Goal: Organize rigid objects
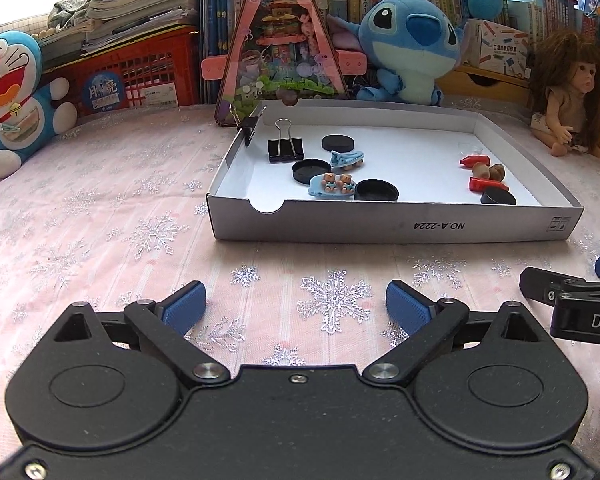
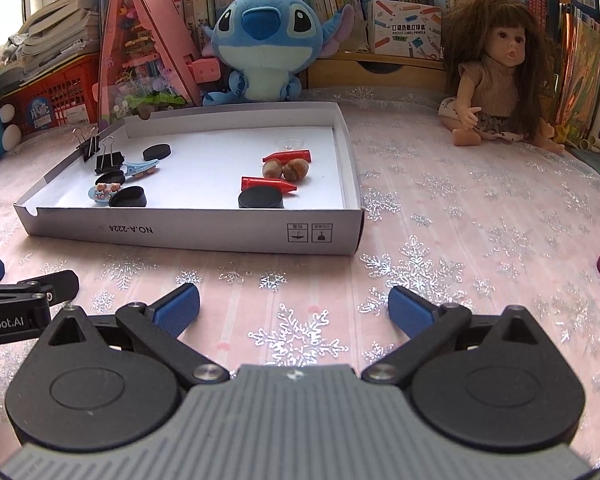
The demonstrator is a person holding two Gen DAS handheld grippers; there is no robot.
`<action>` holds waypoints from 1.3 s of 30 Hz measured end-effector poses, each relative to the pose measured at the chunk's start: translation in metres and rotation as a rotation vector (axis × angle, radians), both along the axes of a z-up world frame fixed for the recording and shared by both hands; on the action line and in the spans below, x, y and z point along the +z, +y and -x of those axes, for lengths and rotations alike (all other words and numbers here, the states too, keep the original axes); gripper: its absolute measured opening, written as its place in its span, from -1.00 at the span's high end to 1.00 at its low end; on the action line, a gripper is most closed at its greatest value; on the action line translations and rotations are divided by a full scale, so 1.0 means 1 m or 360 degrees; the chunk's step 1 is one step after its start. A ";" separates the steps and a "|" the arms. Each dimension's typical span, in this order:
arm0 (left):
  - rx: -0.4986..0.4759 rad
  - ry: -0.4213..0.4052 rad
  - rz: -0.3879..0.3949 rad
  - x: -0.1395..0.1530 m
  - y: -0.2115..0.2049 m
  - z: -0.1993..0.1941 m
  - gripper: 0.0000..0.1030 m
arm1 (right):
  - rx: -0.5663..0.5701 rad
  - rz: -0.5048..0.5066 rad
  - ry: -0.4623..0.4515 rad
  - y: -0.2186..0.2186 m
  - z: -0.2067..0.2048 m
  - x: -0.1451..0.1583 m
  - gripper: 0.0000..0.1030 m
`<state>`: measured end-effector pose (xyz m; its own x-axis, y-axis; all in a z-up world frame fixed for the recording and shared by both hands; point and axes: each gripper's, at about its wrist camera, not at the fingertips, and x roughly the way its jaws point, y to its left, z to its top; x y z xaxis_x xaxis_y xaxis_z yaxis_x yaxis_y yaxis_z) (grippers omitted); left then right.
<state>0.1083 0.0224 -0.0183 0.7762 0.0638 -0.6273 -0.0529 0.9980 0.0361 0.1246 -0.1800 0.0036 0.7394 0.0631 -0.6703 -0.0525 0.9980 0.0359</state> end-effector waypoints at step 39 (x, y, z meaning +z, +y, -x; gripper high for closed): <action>0.0008 0.0019 0.0027 -0.003 0.003 -0.005 -1.00 | 0.0000 0.0024 0.0016 0.003 -0.002 -0.003 -1.00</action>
<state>0.1134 0.0253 -0.0208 0.7683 0.0572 -0.6375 -0.0578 0.9981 0.0198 0.1266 -0.1774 0.0008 0.7326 0.0526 -0.6786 -0.0521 0.9984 0.0211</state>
